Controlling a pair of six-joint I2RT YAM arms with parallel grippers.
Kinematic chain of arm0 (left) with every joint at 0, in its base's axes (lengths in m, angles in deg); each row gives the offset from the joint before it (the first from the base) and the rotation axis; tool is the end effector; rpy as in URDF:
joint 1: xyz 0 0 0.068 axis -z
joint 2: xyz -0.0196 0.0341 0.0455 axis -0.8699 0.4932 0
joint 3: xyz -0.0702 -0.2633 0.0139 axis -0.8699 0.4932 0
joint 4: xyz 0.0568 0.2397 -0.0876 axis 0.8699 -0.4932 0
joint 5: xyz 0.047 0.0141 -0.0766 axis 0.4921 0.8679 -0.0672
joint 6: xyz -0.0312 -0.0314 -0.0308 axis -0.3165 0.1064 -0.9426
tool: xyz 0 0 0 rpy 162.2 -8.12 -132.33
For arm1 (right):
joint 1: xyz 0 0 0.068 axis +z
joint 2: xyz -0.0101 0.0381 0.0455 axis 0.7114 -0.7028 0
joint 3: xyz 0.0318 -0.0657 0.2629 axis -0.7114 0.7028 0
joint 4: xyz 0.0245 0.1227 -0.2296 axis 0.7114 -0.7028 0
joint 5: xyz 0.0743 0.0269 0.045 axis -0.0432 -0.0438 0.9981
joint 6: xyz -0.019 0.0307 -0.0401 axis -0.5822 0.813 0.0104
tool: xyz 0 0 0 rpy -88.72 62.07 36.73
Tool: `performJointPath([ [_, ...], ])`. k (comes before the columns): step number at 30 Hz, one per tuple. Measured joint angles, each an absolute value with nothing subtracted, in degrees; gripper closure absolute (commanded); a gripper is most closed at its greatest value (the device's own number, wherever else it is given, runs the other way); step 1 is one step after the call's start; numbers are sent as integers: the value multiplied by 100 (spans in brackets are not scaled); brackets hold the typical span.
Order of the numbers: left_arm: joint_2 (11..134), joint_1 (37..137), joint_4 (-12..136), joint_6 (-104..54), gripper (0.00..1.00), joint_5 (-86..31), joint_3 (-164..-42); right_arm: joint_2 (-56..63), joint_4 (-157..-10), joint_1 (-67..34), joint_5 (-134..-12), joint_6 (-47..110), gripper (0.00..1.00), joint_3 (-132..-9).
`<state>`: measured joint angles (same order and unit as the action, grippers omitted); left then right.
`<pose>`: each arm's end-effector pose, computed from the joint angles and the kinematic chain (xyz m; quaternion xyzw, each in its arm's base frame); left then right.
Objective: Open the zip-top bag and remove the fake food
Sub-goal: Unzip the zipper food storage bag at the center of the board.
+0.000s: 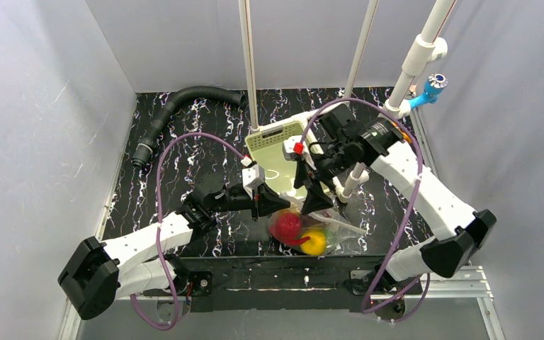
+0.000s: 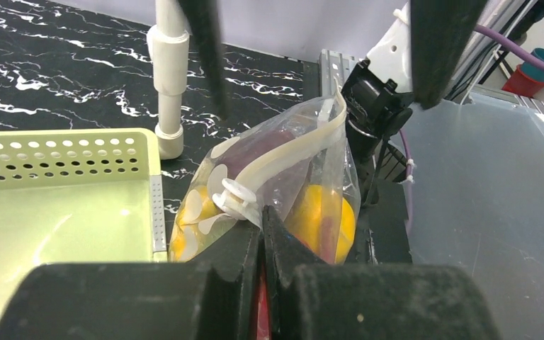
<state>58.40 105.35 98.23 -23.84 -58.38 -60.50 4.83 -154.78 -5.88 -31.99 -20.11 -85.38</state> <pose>0.1500 -0.1813 0.2779 0.4251 0.5250 -0.5243 0.5184 0.1761 0.1795 0.3933 -0.6674 0.5882 0.3852 0.2456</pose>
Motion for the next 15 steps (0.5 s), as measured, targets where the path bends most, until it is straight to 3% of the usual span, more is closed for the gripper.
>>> performJointPath([
  [8,5847,10671,9701,-2318,100,-5899,-6182,-159,-15198,-481,-3199,-1338,14,-8680],
  [15,5838,10730,9708,-2329,100,-5897,-6184,-255,-15058,-451,-3046,-1047,25,-8706],
])
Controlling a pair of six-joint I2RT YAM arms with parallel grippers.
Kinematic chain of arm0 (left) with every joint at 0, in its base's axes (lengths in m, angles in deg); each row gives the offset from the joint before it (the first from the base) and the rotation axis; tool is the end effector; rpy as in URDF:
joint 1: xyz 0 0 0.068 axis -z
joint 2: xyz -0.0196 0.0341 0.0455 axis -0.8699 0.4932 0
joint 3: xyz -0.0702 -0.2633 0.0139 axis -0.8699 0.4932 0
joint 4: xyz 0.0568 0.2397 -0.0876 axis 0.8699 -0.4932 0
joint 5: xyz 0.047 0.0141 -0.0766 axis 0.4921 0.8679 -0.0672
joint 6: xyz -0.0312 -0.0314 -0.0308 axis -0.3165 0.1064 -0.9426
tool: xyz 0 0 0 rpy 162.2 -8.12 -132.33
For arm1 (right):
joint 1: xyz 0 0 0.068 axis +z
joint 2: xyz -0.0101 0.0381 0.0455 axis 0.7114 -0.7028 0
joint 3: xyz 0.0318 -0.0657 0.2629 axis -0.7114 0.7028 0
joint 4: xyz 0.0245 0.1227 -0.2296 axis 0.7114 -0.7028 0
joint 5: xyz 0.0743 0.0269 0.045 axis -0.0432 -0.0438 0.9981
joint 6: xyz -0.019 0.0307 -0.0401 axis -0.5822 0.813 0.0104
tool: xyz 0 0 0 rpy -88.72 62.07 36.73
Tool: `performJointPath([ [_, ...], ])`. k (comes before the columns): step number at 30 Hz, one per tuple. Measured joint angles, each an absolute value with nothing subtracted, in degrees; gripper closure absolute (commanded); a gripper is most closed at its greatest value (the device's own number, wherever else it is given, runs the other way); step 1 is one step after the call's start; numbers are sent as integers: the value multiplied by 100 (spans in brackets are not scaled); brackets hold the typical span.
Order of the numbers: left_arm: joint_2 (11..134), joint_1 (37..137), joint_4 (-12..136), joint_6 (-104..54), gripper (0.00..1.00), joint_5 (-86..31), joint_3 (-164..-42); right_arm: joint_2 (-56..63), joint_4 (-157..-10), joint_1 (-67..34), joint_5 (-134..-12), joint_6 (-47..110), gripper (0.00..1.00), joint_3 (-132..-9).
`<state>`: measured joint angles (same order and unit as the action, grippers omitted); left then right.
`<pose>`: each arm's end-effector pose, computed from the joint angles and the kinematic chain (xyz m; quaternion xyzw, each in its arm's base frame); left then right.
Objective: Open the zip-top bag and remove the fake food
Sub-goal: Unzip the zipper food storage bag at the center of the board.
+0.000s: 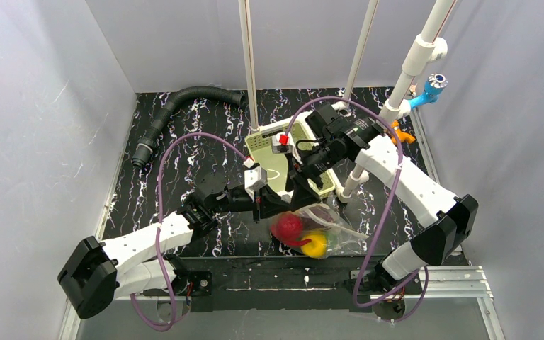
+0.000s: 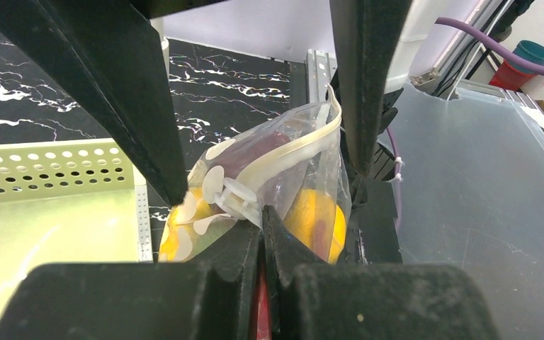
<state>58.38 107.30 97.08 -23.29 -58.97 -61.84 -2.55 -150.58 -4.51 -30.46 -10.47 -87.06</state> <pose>0.1445 -0.1875 0.2839 0.4395 0.5120 -0.5330 0.5105 0.2020 0.2106 0.3732 -0.6199 0.6343 0.4194 0.1939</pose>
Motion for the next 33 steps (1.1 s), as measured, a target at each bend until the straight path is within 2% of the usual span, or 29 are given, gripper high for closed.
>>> performJointPath([
  [3,5836,10734,9738,-2347,100,-5897,-6184,-297,-15067,-363,-2871,-1080,31,-8706],
  [8,5836,10736,9749,-2377,100,-5912,-6184,-380,-15152,-202,-2694,-1213,47,-8708],
  [11,5827,10769,9764,-2382,100,-5919,-6182,-395,-15178,-188,-2696,-1263,52,-8708],
  [21,5698,10782,9786,-2375,100,-5851,-6136,-393,-15167,-180,-2810,-1272,53,-8708],
  [33,5576,10782,9786,-2369,100,-5772,-6035,-389,-15115,-178,-2950,-1154,71,-8704],
])
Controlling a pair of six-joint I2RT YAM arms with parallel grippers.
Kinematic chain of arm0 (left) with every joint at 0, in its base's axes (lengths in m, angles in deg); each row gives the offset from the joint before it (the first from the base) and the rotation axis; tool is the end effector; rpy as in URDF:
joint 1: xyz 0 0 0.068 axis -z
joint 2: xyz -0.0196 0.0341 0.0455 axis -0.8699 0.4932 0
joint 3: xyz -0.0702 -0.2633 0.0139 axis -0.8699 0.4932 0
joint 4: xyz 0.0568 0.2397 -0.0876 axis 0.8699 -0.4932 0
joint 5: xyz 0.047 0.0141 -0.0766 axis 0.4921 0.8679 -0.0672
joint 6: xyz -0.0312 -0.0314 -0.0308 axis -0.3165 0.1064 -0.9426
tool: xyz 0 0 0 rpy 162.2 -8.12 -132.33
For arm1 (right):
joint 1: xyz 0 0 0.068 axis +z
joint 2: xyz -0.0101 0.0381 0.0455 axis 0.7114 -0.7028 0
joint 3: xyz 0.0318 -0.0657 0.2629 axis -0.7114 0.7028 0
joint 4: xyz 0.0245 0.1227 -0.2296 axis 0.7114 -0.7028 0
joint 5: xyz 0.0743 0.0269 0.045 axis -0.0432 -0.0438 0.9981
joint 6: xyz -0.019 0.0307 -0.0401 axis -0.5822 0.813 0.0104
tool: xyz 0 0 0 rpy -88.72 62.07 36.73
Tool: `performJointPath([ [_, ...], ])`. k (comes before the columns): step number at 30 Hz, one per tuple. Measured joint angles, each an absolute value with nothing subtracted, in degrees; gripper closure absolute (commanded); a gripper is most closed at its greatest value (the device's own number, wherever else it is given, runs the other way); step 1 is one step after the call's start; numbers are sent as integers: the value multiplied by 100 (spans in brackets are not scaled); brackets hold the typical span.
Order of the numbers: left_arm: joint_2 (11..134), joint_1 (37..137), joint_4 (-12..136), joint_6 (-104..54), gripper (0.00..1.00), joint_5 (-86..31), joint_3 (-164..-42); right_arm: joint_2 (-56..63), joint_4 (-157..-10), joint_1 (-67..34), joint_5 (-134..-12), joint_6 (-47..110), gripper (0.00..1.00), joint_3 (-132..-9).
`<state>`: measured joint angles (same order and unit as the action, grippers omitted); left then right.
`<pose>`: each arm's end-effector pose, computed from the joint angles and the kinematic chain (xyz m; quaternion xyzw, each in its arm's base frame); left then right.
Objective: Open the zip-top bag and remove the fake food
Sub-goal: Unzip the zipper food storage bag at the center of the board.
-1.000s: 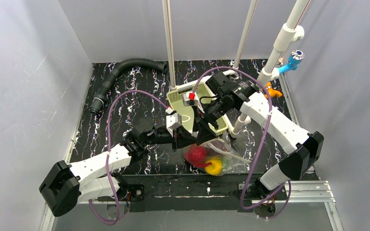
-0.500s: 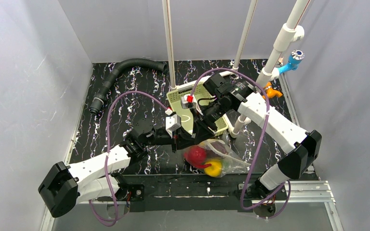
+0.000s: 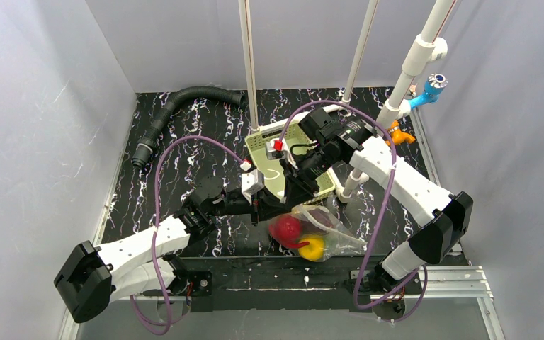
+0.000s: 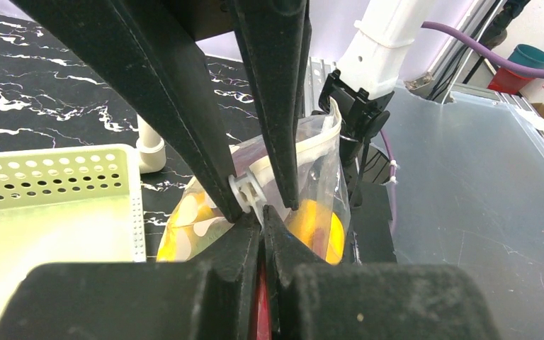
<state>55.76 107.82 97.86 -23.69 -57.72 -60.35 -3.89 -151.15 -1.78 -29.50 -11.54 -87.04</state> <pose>0.1371 -0.1818 0.2861 0.4332 0.5039 -0.5337 0.5230 0.1951 0.2237 0.3667 -0.6366 0.6167 0.4301 0.1716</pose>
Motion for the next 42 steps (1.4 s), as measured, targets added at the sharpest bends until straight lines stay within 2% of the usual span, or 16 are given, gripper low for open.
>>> performJointPath([
  [2,5576,10782,9788,-2369,100,-5779,-6035,-389,-15082,-178,-2974,-1143,76,-8704],
  [7,5574,10782,9788,-2371,100,-5786,-6035,-386,-15003,-178,-3051,-1095,97,-8693],
  [10,5571,10782,9791,-2375,98,-5788,-6011,-371,-14975,-178,-3059,-1069,99,-8654],
  [16,5442,10784,9815,-2474,49,-5794,-5865,-301,-14874,-182,-3085,-1060,99,-8531],
  [19,5353,10780,9799,-2533,20,-5796,-5797,-229,-14887,-175,-3081,-1067,99,-8466],
  [21,5268,10776,9773,-2609,6,-5796,-5753,-198,-14901,-167,-3083,-1084,99,-8466],
  [22,5219,10776,9767,-2627,2,-5794,-5727,-188,-14903,-160,-3085,-1097,99,-8464],
  [33,4433,10727,9246,-2513,2,-5431,-5570,-113,-14914,50,-3256,-1222,99,-8363],
  [42,4304,10727,9120,-2504,2,-5298,-5469,-109,-14909,115,-3378,-1224,99,-8359],
])
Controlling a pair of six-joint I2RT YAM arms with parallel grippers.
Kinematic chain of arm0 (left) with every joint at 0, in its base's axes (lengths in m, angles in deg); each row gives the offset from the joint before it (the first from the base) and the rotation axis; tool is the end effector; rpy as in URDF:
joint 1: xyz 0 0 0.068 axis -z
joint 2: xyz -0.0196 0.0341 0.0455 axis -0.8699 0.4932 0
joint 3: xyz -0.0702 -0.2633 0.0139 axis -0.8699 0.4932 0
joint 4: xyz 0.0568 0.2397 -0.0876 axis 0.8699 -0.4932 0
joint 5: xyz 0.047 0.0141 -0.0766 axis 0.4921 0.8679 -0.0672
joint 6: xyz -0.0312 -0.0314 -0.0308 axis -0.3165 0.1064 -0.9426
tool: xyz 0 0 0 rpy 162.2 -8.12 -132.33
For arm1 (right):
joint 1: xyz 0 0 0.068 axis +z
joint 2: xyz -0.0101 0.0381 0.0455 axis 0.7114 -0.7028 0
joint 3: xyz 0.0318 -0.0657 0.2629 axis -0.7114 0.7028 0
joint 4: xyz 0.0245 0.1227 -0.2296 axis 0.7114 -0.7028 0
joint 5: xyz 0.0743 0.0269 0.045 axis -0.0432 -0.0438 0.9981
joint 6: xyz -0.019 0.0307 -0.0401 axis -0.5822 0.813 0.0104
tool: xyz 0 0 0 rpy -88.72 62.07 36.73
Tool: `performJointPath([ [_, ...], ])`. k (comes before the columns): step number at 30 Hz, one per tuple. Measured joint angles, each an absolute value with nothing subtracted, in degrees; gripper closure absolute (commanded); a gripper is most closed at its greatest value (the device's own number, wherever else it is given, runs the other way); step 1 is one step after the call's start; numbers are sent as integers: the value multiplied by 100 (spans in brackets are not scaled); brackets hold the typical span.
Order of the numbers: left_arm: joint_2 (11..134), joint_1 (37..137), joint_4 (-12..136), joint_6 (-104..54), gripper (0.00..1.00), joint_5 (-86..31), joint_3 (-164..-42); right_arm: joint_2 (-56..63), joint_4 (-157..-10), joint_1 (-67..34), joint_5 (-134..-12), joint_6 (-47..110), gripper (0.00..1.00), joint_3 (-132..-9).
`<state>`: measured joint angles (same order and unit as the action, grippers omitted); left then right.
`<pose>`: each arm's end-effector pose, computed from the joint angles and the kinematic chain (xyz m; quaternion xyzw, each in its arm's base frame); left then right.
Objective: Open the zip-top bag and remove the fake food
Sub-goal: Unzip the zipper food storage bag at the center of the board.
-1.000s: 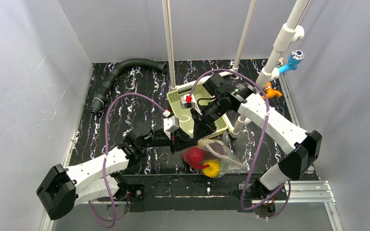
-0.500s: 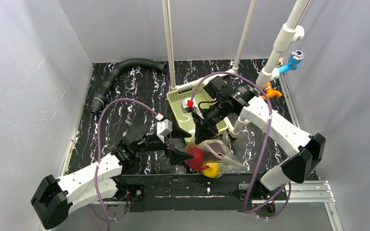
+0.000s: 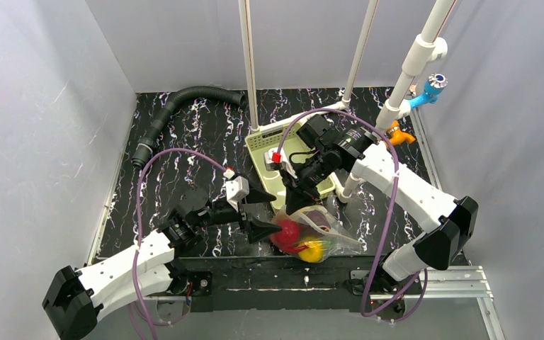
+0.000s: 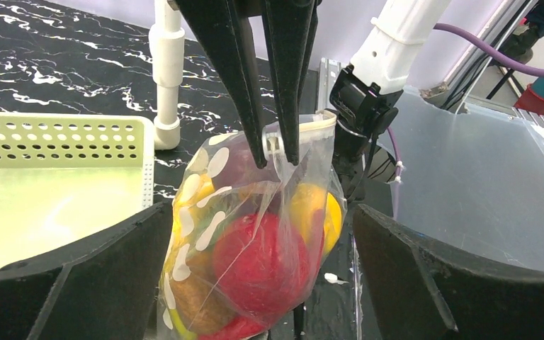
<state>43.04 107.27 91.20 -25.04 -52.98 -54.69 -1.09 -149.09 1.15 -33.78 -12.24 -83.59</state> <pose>0.1145 -0.1510 0.2818 0.3988 0.5254 -0.5202 0.5425 0.1785 0.2256 0.3626 -0.6619 0.6074 0.4004 0.1805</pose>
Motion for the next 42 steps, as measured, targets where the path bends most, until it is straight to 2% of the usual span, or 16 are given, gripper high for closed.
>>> performJointPath([
  [4,4332,10727,9117,-2524,4,-5302,-5469,-107,-14911,124,-3391,-1224,99,-8359],
  [8,4446,10727,9117,-2555,15,-5346,-5478,-102,-14911,131,-3411,-1224,99,-8359],
  [13,4789,10727,9096,-2565,21,-5458,-5624,-102,-14909,139,-3450,-1224,99,-8359],
  [15,4931,10727,9102,-2574,27,-5490,-5688,-102,-14909,159,-3470,-1224,99,-8359],
  [17,5038,10727,9115,-2589,39,-5523,-5725,-102,-14909,168,-3475,-1224,99,-8359],
  [19,5130,10727,9148,-2631,68,-5563,-5751,-102,-14909,177,-3488,-1224,99,-8357],
  [20,5182,10727,9148,-2618,79,-5591,-5784,-102,-14909,183,-3492,-1224,99,-8357],
  [23,5287,10727,9146,-2649,98,-5650,-5878,-102,-14907,198,-3514,-1224,99,-8354],
  [42,4168,10727,9102,-3167,100,-4905,-5246,160,-14678,205,-3925,-1174,99,-7919],
])
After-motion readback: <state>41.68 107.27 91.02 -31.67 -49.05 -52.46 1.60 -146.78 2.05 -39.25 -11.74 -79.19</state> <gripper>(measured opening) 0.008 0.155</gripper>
